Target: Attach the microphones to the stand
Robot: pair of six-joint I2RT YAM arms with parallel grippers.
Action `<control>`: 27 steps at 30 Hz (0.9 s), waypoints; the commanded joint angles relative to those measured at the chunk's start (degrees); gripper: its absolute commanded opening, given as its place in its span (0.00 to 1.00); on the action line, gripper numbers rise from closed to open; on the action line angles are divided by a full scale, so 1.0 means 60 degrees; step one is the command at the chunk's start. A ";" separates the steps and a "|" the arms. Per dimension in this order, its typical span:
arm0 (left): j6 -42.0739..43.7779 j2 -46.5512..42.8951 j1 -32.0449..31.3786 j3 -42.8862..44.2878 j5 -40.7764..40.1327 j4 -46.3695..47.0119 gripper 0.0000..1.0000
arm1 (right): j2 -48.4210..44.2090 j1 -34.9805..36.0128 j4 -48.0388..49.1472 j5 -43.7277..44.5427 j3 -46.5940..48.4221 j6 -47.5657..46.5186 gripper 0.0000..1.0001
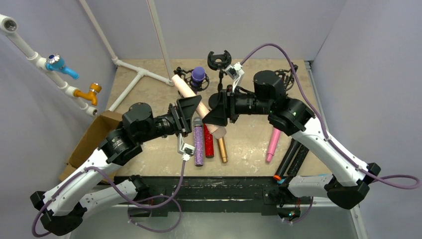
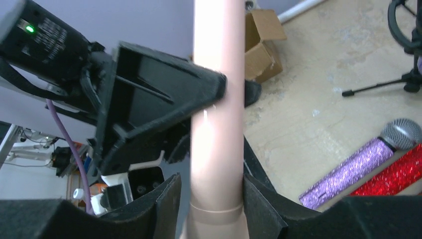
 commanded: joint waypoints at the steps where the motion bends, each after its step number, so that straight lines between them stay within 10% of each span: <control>1: -0.0413 -0.0180 -0.0078 0.0238 -0.0268 0.0043 0.04 | 0.0090 0.0028 0.0279 -0.0109 0.1158 -0.0546 0.59; 6: -0.2234 -0.0282 -0.0076 0.0497 -0.0595 0.0127 0.00 | 0.0311 0.0028 -0.0150 0.0668 0.2451 -0.1186 0.85; 17: -1.5753 -0.0289 0.1689 0.2512 -0.0578 -0.1483 0.00 | -0.0629 0.0029 0.0758 0.2189 0.3025 -0.2466 0.99; 27: -1.8816 0.0489 0.1939 0.3407 0.3180 -0.1080 0.00 | -0.0475 0.0028 0.2867 0.0208 0.1782 -0.2285 0.99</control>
